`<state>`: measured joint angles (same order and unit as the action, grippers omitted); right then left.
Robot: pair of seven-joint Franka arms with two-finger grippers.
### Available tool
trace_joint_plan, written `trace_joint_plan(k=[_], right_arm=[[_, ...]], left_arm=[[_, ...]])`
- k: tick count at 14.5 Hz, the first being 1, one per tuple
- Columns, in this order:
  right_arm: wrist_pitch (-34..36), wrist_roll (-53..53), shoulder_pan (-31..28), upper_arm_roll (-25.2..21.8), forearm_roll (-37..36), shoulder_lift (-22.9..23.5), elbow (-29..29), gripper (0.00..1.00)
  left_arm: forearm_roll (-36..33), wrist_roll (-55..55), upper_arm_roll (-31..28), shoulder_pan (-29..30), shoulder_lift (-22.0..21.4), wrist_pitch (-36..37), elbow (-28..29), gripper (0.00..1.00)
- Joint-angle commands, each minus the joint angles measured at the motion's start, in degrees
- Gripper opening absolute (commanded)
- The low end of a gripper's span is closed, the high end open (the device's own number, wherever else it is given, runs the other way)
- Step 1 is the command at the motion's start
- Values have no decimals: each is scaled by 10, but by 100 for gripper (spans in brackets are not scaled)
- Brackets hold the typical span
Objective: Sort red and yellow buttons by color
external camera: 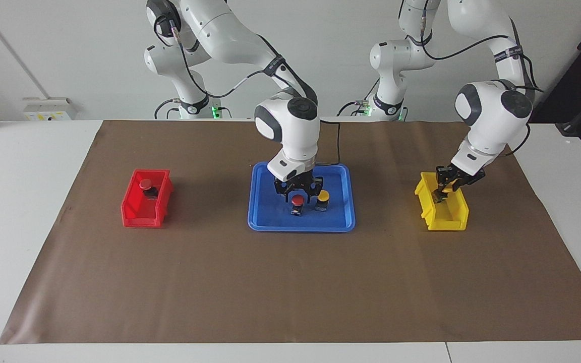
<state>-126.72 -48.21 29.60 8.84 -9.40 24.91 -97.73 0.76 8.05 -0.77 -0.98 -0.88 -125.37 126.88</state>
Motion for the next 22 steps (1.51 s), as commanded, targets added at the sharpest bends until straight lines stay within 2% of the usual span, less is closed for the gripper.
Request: trace_joint_plan(k=[1, 2, 3, 5, 7, 8, 10, 11, 12, 13, 16, 19, 22], right_arm=[[5, 3, -13, 5, -12, -7, 10, 24], [28, 4, -16, 5, -10, -1, 37, 14], [68, 11, -19, 4, -12, 7, 74, 9], [130, 55, -44, 4, -5, -1, 112, 8], [175, 163, -111, 4, -4, -77, 71, 9], [191, 233, -143, 4, -2, -118, 40, 9], [194, 356, -238, 5, 20, -186, -31, 9], [193, 419, -270, 3, 44, -204, -48, 9], [192, 467, -305, 3, 53, -211, -61, 9], [186, 516, -347, 4, 57, -211, -70, 9], [106, 617, -414, 4, 60, -231, -142, 9], [40, 646, -437, 3, 81, -249, -206, 9], [10, 653, -450, 3, 96, -256, -245, 9]], left_arm=[[3, 10, 4, 5, -19, -15, 26, 4], [3, 10, 3, 5, -17, -16, 26, 18], [3, 9, 3, 5, -15, -17, 27, 39], [3, 9, 4, 5, -16, -16, 30, 57], [3, 4, 3, 3, -15, -15, 24, 67], [3, 0, 3, 2, -14, -12, 17, 67], [3, -3, 3, 5, -14, 14, -37, 68], [3, -4, 3, 0, -13, 50, -79, 78], [3, -5, 7, -4, -4, 79, -121, 96], [3, -20, 9, -26, 9, 100, -150, 100], [2, -167, 9, -122, 21, 60, -153, 100], [2, -267, 9, -211, 40, 29, -156, 100], [-35, -398, 9, -303, 111, 7, -196, 100]])
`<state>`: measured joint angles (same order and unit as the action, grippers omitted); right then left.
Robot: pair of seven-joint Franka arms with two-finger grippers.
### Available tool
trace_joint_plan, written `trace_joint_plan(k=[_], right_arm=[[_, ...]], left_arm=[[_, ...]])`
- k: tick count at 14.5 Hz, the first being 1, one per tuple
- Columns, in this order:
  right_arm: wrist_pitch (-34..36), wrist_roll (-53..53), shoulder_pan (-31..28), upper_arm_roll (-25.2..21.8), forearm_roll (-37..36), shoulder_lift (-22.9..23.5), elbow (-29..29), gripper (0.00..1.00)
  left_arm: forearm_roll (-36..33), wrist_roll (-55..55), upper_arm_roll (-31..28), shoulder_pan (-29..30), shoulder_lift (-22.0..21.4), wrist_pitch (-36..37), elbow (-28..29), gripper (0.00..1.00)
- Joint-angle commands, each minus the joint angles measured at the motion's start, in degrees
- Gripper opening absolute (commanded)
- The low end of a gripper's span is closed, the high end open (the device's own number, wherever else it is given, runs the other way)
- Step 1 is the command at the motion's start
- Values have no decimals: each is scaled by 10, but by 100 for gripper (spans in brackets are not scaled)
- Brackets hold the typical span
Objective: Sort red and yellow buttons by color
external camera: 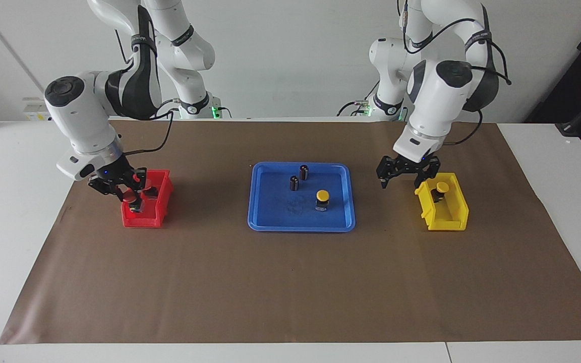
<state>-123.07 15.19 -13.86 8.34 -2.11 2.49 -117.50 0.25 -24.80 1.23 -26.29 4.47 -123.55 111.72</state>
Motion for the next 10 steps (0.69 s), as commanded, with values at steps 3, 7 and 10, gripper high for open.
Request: trace_joint_plan(k=[3, 7, 10], right_arm=[[-75, 20, -15, 7, 34, -34, -89, 9], [-107, 47, -20, 6, 34, -30, -110, 10], [-144, 43, -20, 6, 34, -28, -137, 10]], left_arm=[[-46, -120, -10, -95, 78, -30, -45, 100], [-46, -136, -11, -118, 113, -39, -48, 99], [-46, -136, -10, -118, 126, -44, -48, 95]])
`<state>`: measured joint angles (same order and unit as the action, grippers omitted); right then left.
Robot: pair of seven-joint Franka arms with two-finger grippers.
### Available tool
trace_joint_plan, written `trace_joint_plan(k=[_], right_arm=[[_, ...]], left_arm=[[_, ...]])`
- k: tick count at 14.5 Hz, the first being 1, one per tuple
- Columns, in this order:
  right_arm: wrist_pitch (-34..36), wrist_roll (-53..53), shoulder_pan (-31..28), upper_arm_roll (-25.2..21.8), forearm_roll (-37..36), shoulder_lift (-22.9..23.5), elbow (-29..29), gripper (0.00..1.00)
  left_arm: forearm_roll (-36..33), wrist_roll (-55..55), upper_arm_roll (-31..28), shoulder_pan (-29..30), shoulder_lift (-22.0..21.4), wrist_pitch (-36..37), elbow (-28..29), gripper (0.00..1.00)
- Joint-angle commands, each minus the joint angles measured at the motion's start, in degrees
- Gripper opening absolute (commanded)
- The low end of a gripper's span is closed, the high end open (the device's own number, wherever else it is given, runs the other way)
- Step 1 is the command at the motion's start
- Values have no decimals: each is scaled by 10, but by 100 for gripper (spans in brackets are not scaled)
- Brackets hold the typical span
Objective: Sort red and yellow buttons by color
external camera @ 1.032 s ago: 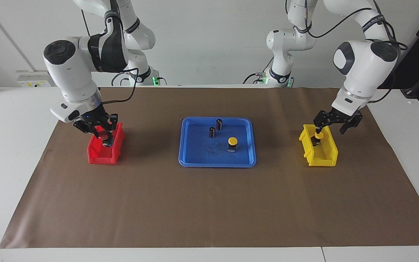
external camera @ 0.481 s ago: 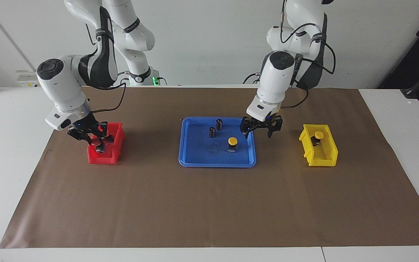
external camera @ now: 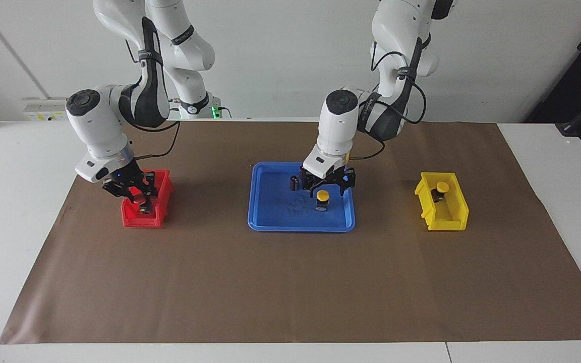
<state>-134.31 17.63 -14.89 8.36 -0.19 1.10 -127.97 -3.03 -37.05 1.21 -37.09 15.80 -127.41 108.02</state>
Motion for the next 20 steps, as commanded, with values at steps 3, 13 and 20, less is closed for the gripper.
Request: trace_joint_plan(k=[3, 13, 20], right_arm=[[-37, 21, -12, 6, 15, -12, -40, 39], [368, -10, -2, 8, 3, -1, 322, 100], [456, -46, -10, 7, 3, 4, 388, 100]], left_arm=[[-9, -16, -9, -12, 12, 7, -6, 93], [0, -25, -37, -1, 11, 121, -97, 2], [-36, 227, -79, 166, -5, 243, -182, 1]])
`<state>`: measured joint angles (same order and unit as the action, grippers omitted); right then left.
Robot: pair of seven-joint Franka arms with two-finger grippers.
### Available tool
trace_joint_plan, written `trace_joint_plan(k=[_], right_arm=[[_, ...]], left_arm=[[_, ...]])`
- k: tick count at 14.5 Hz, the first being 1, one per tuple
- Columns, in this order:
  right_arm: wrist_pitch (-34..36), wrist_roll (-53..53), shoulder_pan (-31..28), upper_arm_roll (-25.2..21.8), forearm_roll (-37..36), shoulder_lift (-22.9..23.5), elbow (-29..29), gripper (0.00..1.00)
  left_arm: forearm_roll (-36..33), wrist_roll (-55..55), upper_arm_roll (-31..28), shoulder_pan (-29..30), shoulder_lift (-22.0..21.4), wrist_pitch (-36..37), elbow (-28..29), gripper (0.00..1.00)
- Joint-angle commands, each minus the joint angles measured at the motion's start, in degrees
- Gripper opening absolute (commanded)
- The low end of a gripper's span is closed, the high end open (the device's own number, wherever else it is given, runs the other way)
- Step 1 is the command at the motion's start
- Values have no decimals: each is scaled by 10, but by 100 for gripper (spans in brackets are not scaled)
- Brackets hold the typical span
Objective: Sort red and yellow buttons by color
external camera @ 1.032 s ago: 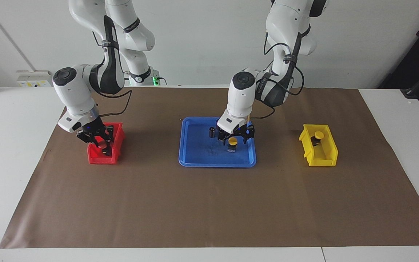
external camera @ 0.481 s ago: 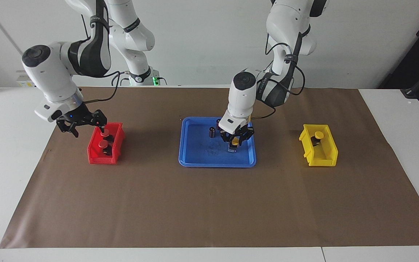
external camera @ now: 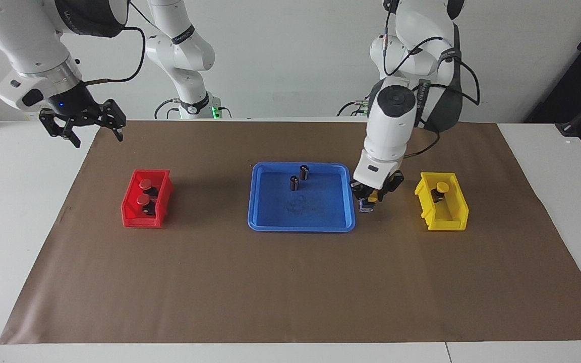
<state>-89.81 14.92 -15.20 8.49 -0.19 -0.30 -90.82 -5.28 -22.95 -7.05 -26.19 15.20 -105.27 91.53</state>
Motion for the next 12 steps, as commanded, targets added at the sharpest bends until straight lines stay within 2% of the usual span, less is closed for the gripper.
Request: trace_joint_plan(k=[1, 3, 5, 7, 12], right_arm=[[9, -21, -2, 5, 1, 19, 17, 100], [-1, -23, 2, 4, -7, 20, 14, 100], [-12, -38, 17, 0, -17, 17, 13, 100], [-10, -39, 26, -7, -22, 15, 13, 100], [-8, -39, 28, -12, -22, 15, 8, 100]], left_arm=[[-10, 129, 4, 90, 2, 14, -17, 1], [-9, 181, 5, 146, 4, -26, -9, 1], [-9, 198, 5, 178, -2, -51, 15, 1], [-7, 209, 5, 185, -5, -55, 24, 1], [47, 189, 5, 188, -31, -60, 77, 2]])
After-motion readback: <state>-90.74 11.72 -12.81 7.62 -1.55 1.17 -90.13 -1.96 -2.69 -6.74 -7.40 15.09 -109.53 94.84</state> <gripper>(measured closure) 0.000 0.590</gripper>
